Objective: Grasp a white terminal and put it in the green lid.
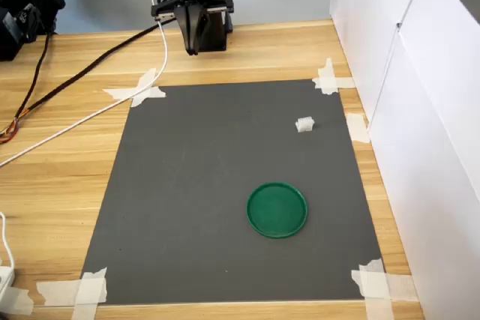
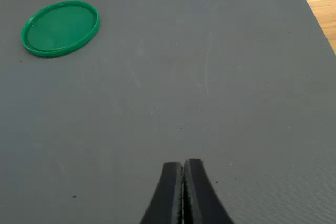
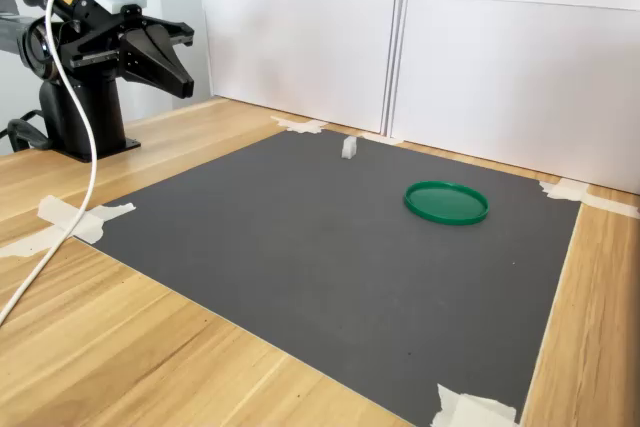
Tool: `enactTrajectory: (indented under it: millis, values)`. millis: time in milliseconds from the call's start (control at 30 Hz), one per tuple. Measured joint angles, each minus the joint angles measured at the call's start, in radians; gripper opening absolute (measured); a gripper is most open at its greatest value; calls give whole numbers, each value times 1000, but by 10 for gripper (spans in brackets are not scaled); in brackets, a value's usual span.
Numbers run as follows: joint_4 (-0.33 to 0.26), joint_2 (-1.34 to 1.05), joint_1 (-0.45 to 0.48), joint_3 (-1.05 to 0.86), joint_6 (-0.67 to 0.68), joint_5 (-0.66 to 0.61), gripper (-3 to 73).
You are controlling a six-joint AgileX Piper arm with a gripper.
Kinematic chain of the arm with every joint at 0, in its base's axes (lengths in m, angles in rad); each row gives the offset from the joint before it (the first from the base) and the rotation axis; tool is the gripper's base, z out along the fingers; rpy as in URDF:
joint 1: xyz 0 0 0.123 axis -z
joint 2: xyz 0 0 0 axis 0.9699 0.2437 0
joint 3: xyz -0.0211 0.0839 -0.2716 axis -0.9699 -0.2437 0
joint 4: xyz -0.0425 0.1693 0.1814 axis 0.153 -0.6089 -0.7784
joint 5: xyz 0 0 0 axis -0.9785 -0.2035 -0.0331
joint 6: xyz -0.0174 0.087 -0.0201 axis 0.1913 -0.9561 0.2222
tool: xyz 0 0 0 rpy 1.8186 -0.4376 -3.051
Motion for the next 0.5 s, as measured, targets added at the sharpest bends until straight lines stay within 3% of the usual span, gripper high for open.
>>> enactTrajectory:
  millis: [500]
  values:
    - [0, 0, 0, 1, 12, -1, -22]
